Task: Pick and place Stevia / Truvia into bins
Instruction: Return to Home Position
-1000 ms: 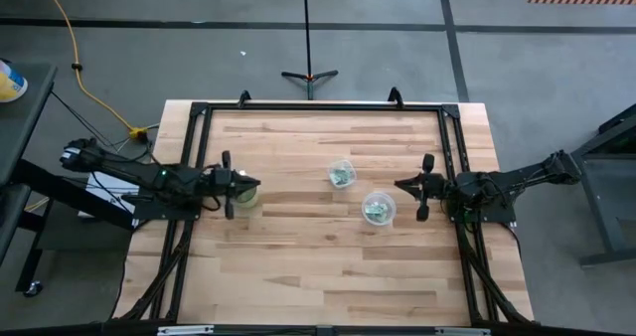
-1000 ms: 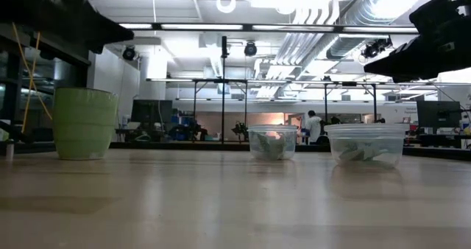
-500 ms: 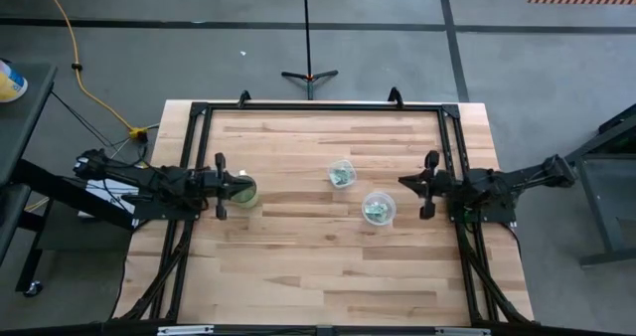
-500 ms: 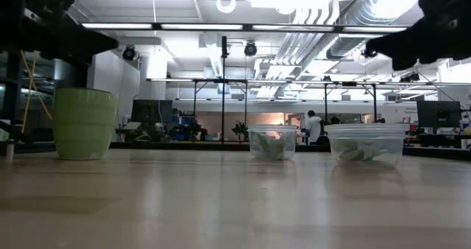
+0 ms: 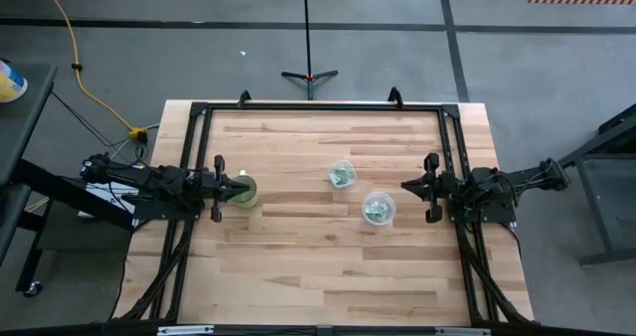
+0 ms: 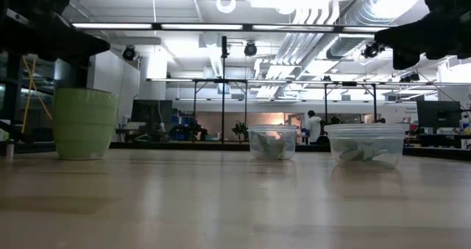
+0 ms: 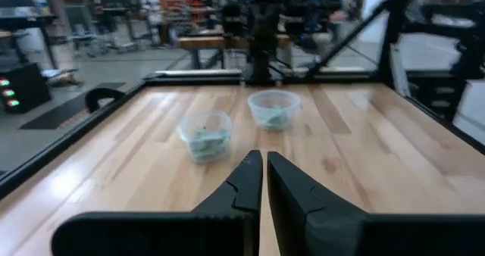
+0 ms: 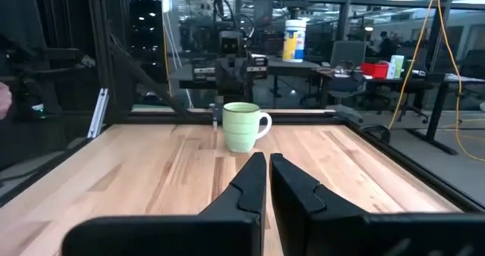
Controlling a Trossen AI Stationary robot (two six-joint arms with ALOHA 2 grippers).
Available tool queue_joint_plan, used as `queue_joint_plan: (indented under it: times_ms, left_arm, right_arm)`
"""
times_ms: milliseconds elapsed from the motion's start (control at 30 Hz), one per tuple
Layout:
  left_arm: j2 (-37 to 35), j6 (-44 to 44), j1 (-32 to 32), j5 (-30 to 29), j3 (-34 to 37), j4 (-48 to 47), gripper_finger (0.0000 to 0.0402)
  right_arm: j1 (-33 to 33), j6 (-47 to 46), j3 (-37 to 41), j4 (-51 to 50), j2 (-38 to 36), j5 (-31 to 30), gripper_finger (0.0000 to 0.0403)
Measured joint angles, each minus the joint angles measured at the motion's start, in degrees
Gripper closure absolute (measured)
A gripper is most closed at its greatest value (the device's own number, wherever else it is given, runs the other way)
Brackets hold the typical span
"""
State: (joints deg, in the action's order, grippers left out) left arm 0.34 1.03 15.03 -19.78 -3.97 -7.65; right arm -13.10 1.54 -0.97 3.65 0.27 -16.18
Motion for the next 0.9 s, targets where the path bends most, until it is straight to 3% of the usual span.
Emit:
queue_joint_plan:
  times_ms: [267, 500, 900]
  left_arm:
    - [0.07, 1.53, 0.0, 1.34, 0.0, -0.15, 0.0342]
    - [0.02, 7.34, -0.01, -1.63, 0.0, 0.55, 0.0341]
    - [0.04, 6.21, 0.0, -1.63, 0.0, 0.07, 0.0341]
  right_arm:
    - [0.0, -0.76, -0.13, -1.28, 0.31, -0.88, 0.0391]
    - [-0.02, -1.51, -0.13, -1.46, 0.47, -0.84, 0.0391]
    - [0.0, -1.53, -0.13, -1.63, 0.48, -0.82, 0.0391]
